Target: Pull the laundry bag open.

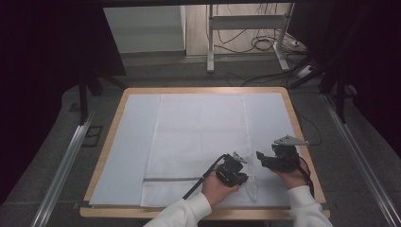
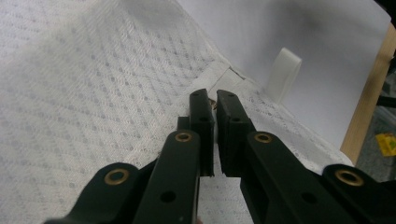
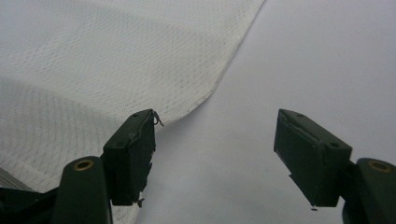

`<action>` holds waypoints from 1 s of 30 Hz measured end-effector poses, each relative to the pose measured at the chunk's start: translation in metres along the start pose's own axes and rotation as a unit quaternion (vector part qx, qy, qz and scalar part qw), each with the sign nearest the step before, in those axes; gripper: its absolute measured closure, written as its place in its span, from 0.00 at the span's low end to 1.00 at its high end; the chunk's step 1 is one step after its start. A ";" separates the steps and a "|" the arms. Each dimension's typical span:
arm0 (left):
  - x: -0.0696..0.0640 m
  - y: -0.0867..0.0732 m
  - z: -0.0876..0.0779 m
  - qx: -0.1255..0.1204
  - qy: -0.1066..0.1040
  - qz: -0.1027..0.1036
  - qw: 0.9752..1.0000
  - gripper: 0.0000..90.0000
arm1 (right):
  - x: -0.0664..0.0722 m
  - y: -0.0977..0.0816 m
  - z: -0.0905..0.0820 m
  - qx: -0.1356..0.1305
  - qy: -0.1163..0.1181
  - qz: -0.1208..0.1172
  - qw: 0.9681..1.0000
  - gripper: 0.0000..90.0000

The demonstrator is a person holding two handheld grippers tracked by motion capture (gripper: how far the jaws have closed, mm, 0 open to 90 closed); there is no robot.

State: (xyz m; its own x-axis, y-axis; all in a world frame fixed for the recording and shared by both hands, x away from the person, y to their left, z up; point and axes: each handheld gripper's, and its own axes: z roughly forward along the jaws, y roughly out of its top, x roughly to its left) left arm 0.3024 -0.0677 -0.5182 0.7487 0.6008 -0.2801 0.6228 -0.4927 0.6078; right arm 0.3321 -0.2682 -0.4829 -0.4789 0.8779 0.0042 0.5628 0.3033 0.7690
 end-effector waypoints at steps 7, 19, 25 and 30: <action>0.007 0.001 -0.003 -0.005 -0.026 -0.022 0.999 0.97 | 0.000 0.000 0.000 0.007 0.013 0.004 1.000 0.31; 0.008 0.001 -0.010 -0.011 -0.040 -0.017 0.999 0.97 | -0.001 0.000 0.000 0.011 0.012 0.005 1.000 0.31; 0.009 0.002 -0.019 -0.025 -0.047 -0.019 0.998 0.97 | -0.005 0.000 -0.003 0.005 0.002 0.010 1.000 0.31; 0.012 0.002 -0.030 -0.038 -0.052 -0.023 0.998 0.97 | -0.006 0.000 -0.003 0.005 0.002 0.013 1.000 0.31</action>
State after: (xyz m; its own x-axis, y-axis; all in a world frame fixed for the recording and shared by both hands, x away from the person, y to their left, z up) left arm 0.3062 -0.0426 -0.4986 0.7424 0.5501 -0.3823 0.6404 -0.4150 0.6463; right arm 0.3326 -0.2751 -0.4809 -0.4658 0.8845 0.0270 0.5815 0.2830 0.7628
